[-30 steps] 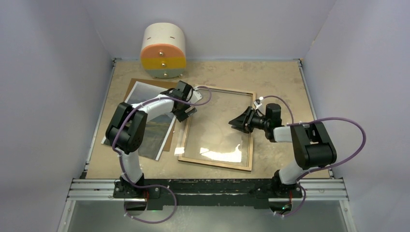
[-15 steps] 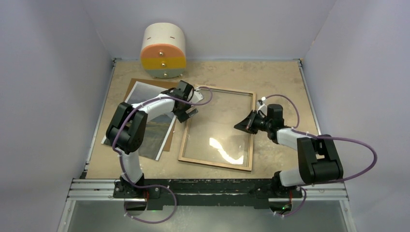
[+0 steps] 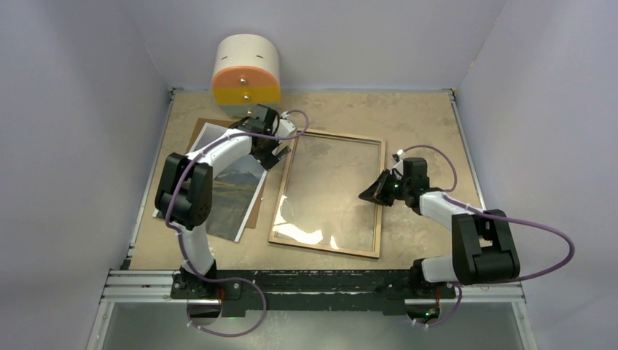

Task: Put the photo into the frame
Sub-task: Place the photo frame item in the photo frame.

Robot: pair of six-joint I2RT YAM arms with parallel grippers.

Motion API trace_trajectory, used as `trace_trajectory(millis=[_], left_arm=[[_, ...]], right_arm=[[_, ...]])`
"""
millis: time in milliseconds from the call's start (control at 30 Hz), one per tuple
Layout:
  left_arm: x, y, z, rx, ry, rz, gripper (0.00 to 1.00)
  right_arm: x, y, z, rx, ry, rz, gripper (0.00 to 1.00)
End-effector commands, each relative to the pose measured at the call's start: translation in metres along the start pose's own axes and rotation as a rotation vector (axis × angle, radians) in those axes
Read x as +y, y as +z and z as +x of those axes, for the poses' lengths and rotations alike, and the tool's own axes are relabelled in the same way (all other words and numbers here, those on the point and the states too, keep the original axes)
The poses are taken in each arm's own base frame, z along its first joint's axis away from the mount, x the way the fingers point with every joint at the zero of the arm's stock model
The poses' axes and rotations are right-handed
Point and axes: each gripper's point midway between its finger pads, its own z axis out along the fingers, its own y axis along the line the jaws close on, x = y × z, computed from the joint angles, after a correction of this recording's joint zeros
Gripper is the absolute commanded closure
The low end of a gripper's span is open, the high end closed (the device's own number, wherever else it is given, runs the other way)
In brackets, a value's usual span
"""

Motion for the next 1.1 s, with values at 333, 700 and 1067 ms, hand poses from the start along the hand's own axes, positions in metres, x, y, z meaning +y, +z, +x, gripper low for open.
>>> trace_trajectory(millis=[333,700,1067], left_arm=[[-0.019,0.006,-0.002,-0.013,-0.022,0.071,0.00],[-0.030,0.032,0.013,0.029,-0.016,0.080,0.00],[-0.050,0.029,0.017,0.008,-0.018,0.169,0.01]], right_arm=[[0.026,-0.008,-0.020,-0.085,-0.108,-0.102,1.00],[0.054,-0.015,-0.009,-0.047,-0.163,-0.285,1.00],[0.061,-0.016,-0.006,-0.038,-0.149,-0.334,1.00]])
